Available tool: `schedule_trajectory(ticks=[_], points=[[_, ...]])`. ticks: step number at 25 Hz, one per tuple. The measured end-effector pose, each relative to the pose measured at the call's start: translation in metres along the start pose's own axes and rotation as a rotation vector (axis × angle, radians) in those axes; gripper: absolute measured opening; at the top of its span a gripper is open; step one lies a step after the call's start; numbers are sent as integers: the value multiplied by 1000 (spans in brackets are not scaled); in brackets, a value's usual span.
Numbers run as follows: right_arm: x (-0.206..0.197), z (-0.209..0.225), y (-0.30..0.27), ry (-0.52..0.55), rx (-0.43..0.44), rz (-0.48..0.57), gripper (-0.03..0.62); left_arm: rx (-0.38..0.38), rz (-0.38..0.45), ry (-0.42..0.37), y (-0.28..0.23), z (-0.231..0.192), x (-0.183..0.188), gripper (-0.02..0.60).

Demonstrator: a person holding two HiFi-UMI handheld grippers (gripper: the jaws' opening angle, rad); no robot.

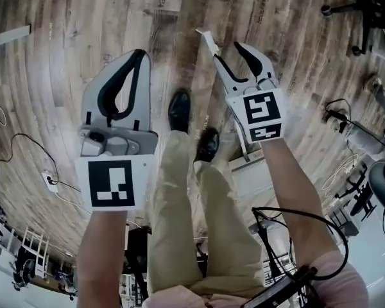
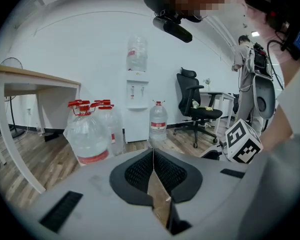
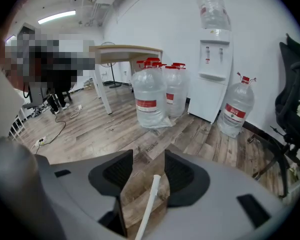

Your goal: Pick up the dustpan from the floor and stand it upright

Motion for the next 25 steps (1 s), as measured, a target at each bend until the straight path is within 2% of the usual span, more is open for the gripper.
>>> schedule_trajectory(ticks=[4,11,19,25], points=[[-20,-4,-14,1,7,-27,201,9,-4,5,0,-3,-19,14],[-53,-6,-41,23,9,-69,201,0,-18,-36,-12,-17,-48,15],[-85,2,-76,-1,-13,-126,201,7,13,-28,-31,-28,-60,15],[-111,2,-90,1,-1,-181,201,-14,-14,-23,-35,-24,-74,15]])
Point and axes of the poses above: the fingertips, and each gripper's own axes: y backward along the fingers, z to its right, x out of its top, the point moved 3 cm from there along y, backward along the fingers, and after that the axes turned 9 degrees about z, right-handed, at the moved point
